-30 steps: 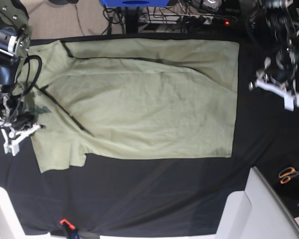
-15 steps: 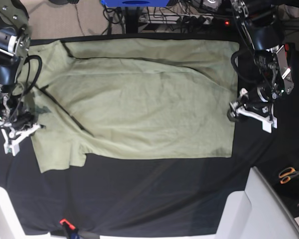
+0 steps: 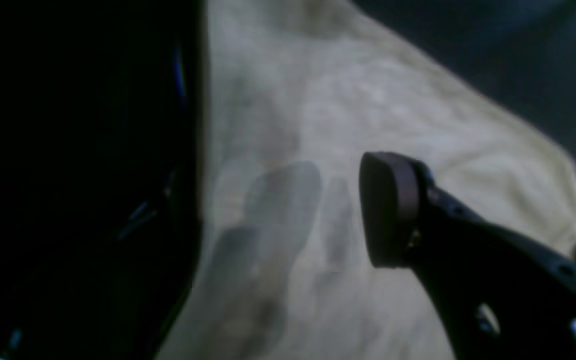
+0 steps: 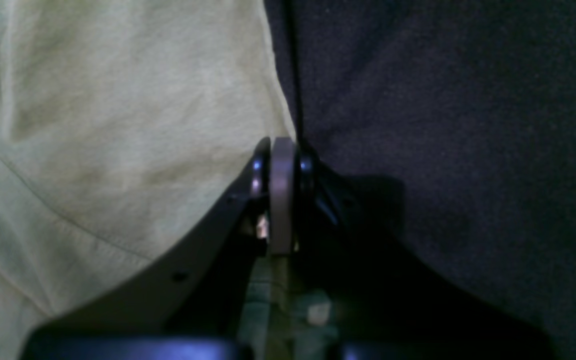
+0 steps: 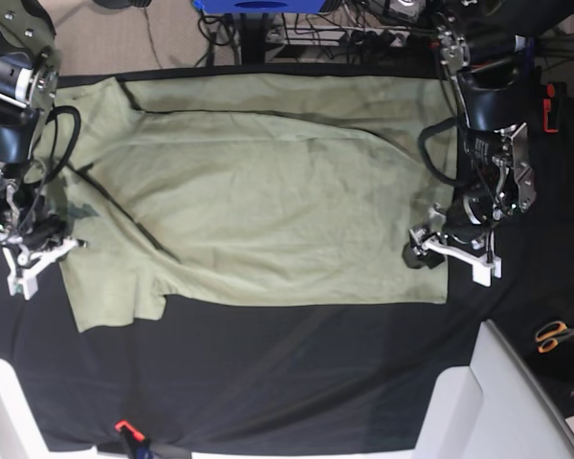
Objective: Fold the T-shirt properly
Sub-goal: 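Move the left gripper down to the shirt's hem corner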
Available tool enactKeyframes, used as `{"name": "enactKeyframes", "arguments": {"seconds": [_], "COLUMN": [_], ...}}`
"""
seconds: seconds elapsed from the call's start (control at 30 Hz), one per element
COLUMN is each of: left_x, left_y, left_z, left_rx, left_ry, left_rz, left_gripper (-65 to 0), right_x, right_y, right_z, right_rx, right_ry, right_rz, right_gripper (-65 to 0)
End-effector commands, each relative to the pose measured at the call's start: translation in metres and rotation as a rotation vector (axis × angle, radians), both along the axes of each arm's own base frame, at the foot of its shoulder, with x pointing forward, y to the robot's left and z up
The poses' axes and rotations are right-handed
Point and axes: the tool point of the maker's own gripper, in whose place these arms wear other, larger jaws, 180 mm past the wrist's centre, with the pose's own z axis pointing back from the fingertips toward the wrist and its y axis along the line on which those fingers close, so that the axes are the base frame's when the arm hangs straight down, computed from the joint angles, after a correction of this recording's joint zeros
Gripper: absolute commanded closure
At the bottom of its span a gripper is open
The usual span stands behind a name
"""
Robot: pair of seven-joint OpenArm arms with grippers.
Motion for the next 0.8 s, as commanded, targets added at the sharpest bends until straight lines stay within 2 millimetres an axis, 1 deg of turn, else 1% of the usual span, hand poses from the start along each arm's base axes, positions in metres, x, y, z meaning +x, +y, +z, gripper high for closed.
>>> {"name": "enactKeyframes", "arguments": {"seconds": [0.0, 0.03, 0.1, 0.13, 0.17, 0.2, 0.27, 0.33, 0.43, 0.5, 0.53, 0.63, 0.7, 0.77], "left_x": [-0.017, -0.024, -0.029, -0.030, -0.030, -0.030, -0.031, -0.037, -0.040, -0.039, -0.043, -0.047, -0.052, -0.060], "left_y": [0.001, 0.005, 0.011, 0.015, 0.017, 0.019, 0.019, 0.024, 0.026, 0.029, 0.031, 0.036, 0.038, 0.038], "left_z": [-0.015, -0.019, -0.021, -0.020, -0.020, -0.020, -0.020, -0.022, -0.023, -0.019, -0.018, -0.008, -0.005, -0.008], "left_rx": [0.001, -0.004, -0.010, -0.010, -0.010, -0.008, -0.007, 0.001, 0.003, 0.019, 0.028, 0.066, 0.082, 0.088], "left_ry": [0.090, 0.101, 0.107, 0.105, 0.104, 0.103, 0.105, 0.115, 0.119, 0.107, 0.107, 0.075, 0.070, 0.080], "left_rz": [-0.009, 0.009, 0.035, 0.045, 0.050, 0.054, 0.055, 0.057, 0.059, 0.055, 0.052, 0.043, 0.038, 0.036], "left_gripper": [-43.9, -43.9, -43.8, -42.3, -38.8, -33.1, -17.6, 0.0, 0.0, 0.0, 0.0, 0.0, 0.0, 0.0], "right_x": [-0.002, -0.002, -0.002, -0.002, -0.002, -0.002, -0.002, -0.002, -0.002, -0.002, -0.002, -0.002, -0.002, -0.003], "right_y": [0.005, 0.004, 0.003, 0.003, 0.003, 0.003, 0.004, 0.005, 0.005, 0.005, 0.005, 0.005, 0.005, 0.005], "right_z": [-0.001, -0.001, -0.001, -0.001, -0.001, -0.001, -0.001, -0.001, -0.001, -0.001, -0.001, -0.001, -0.001, -0.002], "right_rx": [0.010, 0.009, 0.007, 0.007, 0.007, 0.007, 0.008, 0.007, 0.007, 0.007, 0.007, 0.006, 0.006, 0.006], "right_ry": [0.031, 0.031, 0.031, 0.031, 0.031, 0.031, 0.031, 0.032, 0.032, 0.032, 0.032, 0.033, 0.033, 0.034], "right_rz": [0.026, 0.025, 0.025, 0.025, 0.025, 0.025, 0.027, 0.028, 0.029, 0.029, 0.029, 0.031, 0.031, 0.031], "right_gripper": [-0.2, -0.2, -0.2, -0.2, -0.2, -0.2, -0.2, -0.2, -0.2, -0.2, -0.2, -0.2, -0.2, -0.2]}}
